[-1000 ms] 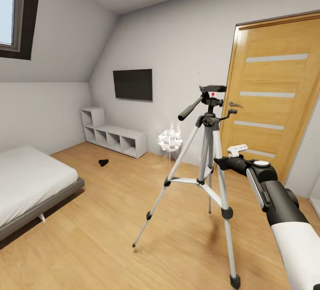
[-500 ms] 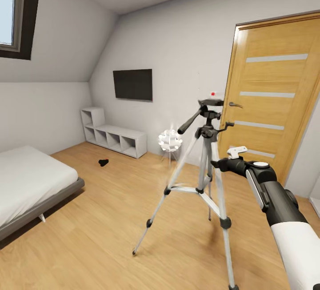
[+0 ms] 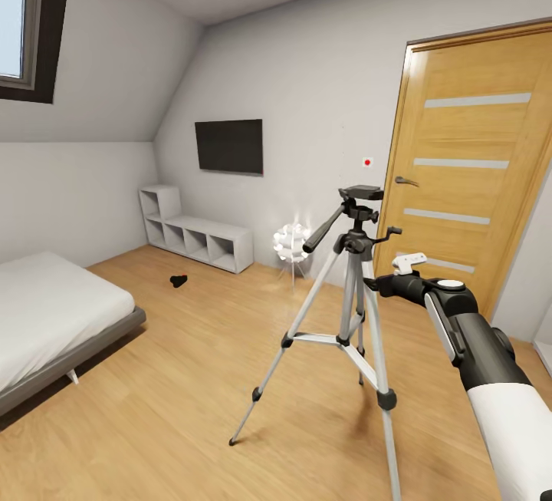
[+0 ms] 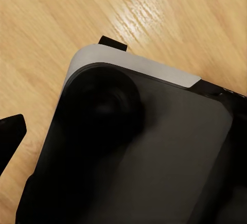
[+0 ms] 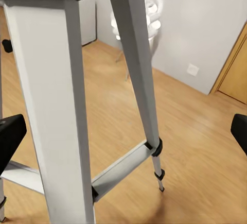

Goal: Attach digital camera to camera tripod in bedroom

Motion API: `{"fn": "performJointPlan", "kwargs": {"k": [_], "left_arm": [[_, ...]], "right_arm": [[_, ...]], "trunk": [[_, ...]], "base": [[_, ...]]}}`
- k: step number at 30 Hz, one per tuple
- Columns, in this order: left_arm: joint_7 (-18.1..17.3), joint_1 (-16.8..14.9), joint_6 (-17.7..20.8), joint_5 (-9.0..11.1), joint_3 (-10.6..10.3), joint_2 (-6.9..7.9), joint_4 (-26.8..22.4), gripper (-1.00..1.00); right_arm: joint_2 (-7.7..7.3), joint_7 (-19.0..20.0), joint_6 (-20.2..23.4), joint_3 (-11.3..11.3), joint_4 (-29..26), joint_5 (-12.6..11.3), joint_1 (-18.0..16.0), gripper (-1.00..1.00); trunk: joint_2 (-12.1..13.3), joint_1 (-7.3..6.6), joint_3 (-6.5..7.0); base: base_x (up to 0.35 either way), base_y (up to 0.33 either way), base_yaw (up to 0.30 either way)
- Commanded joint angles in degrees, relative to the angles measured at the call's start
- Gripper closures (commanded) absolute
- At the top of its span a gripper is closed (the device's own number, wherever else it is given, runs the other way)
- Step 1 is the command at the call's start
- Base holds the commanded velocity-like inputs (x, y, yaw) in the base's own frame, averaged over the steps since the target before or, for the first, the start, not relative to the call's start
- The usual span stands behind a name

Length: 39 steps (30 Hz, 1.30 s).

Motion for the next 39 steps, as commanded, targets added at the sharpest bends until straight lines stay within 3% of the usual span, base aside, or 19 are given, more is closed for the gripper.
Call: {"fn": "performJointPlan", "kwargs": {"k": [1, 8, 16, 19, 25, 29, 39], "left_arm": [[0.07, -0.03, -0.15, -0.07, 0.44, -0.03, 0.01, -1.00], [0.08, -0.03, -0.18, -0.07, 0.45, -0.07, -0.02, -1.00], [0.08, -0.03, -0.21, 0.00, 0.53, -0.11, -0.02, -1.00], [0.23, -0.12, -0.24, 0.05, 0.57, -0.04, -0.08, -1.00], [0.24, -0.11, -0.32, 0.07, 0.59, -0.03, -0.09, -1.00], [0.26, -0.12, -0.39, 0.10, 0.63, -0.03, -0.08, -1.00], [0.29, -0.12, -0.38, 0.10, 0.60, -0.03, -0.08, -1.00]], "right_arm": [[-0.02, 0.32, 0.32, -0.04, -0.04, 0.43, -0.04, -1.00], [-0.10, 0.37, 0.55, -0.01, 0.66, 0.43, -0.04, -1.00], [-0.11, 0.39, 0.13, 0.00, 2.08, 0.43, -0.04, -1.00], [0.83, 0.64, 0.14, -0.30, 1.85, 0.19, 0.67, -1.00], [0.98, 0.61, 0.12, -0.31, 1.87, 0.13, 0.64, -1.00], [2.19, 0.64, 0.11, -0.41, 1.91, 0.15, 1.15, -1.00], [2.25, 0.45, 0.19, -0.49, 2.95, 0.14, 1.32, -1.00]], "trunk": [[-0.03, 0.00, -0.07], [-0.03, 0.00, -0.07], [-0.03, 0.00, -0.07], [-0.04, 0.00, -0.07], [-0.04, 0.00, -0.07], [-0.04, 0.00, -0.07], [-0.04, 0.00, -0.07]], "base": [[0.000, 0.000, 0.000], [-0.044, 0.000, 0.000], [-0.274, 0.000, 0.000], [0.000, 0.000, 0.000], [0.000, 0.000, 0.000], [0.000, 0.000, 0.000], [0.000, 0.000, 0.000]]}}
